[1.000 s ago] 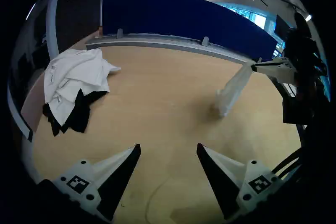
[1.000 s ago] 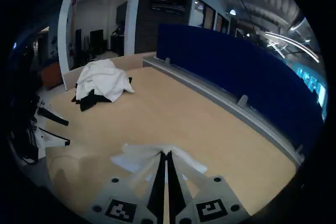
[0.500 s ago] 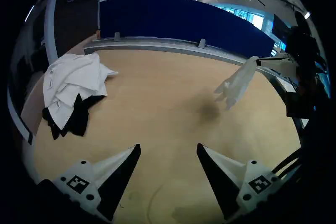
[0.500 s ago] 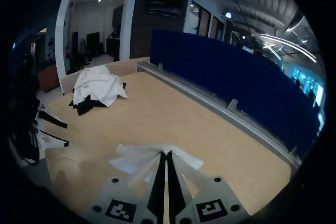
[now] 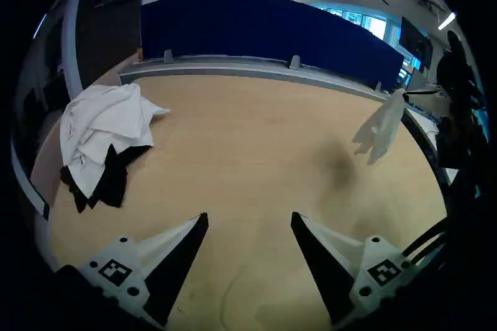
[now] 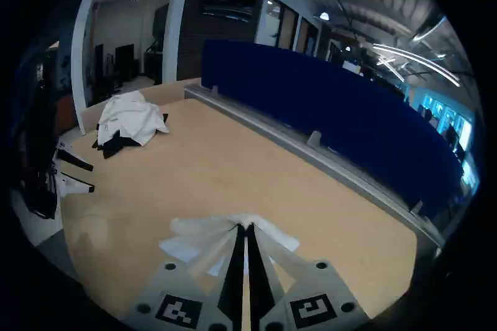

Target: Fold towel

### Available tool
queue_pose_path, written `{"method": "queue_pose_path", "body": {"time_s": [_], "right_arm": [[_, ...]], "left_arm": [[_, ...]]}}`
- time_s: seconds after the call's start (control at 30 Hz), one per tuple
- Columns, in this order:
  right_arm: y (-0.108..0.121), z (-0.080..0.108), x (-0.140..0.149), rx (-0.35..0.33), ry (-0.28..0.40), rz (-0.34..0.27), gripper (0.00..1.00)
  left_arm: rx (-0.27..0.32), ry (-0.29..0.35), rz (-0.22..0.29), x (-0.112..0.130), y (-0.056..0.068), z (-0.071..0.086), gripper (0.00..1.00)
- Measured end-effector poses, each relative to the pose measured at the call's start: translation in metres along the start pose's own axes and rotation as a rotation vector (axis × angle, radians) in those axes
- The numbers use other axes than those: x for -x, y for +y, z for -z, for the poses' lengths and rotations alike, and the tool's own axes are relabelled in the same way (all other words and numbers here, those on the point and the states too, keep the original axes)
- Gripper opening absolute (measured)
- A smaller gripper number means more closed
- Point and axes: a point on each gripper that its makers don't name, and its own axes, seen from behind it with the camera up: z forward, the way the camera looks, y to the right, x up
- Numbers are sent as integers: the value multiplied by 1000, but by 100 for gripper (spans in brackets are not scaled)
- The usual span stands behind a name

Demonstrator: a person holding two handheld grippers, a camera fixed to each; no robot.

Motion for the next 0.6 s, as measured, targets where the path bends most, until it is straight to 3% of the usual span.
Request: {"method": "queue_pose_path", "body": {"time_s": [0.37,0.6], "right_arm": [[84,55,51,103,-52,-23,3],[124,84,85,149,-88,-42,3]], "left_arm": [[0,-5,-2,-4,5,-5,99],[-7,-7,-10,-6,7,-8,99]]}}
